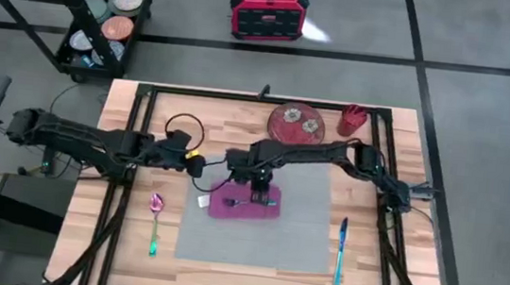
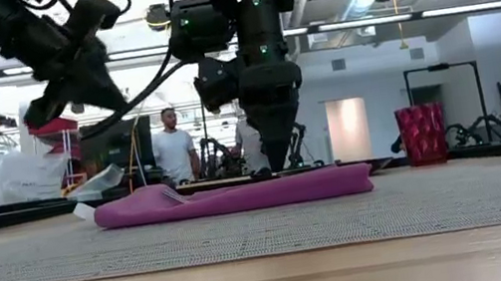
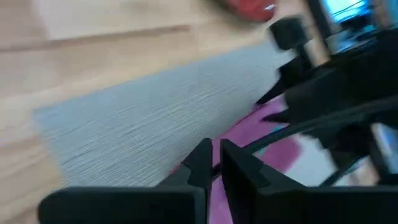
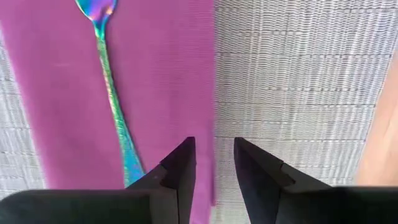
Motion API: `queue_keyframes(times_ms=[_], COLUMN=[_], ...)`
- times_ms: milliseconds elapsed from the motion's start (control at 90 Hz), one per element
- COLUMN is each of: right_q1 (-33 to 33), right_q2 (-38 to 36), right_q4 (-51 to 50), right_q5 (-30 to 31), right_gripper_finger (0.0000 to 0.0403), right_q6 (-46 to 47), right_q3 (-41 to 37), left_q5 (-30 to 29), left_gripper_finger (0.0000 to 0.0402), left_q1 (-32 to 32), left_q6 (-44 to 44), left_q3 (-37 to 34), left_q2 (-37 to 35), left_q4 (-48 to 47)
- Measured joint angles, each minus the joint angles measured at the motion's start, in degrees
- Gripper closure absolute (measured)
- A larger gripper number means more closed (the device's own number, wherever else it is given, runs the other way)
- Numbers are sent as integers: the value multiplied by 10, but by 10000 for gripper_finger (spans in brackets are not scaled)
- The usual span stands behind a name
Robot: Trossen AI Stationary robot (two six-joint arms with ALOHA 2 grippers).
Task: Set table place
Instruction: Adjust the violet table napkin on the gray table mat
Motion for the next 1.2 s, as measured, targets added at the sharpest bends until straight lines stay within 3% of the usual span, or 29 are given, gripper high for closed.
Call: queue_keyframes(times_ms=[611,844,1067,1133,1200], right_q1=[-12,-22,-85,-116,-154], right_q2=[-1,-56,-121,-147,-175], right_q4=[-3,20,-8,-20,-46], right_q5=[-51,-52,36,53,86], right_gripper_finger=[305,305,305,305,305], right_q6=[-15,-1,-7,-4,-15], right_q3=[-68,-23,-25,-24,-23], left_q5=[51,47,-106,-120,-98], left_gripper_finger=[386,388,400,401,401], left_q1=[-13,-49,-127,-146,-157], left_q6=[-24,-172,-379,-421,-444], left_q3=[0,0,3,0,0], left_q2=[5,0,16,32,57], left_q4=[0,71,80,56,50])
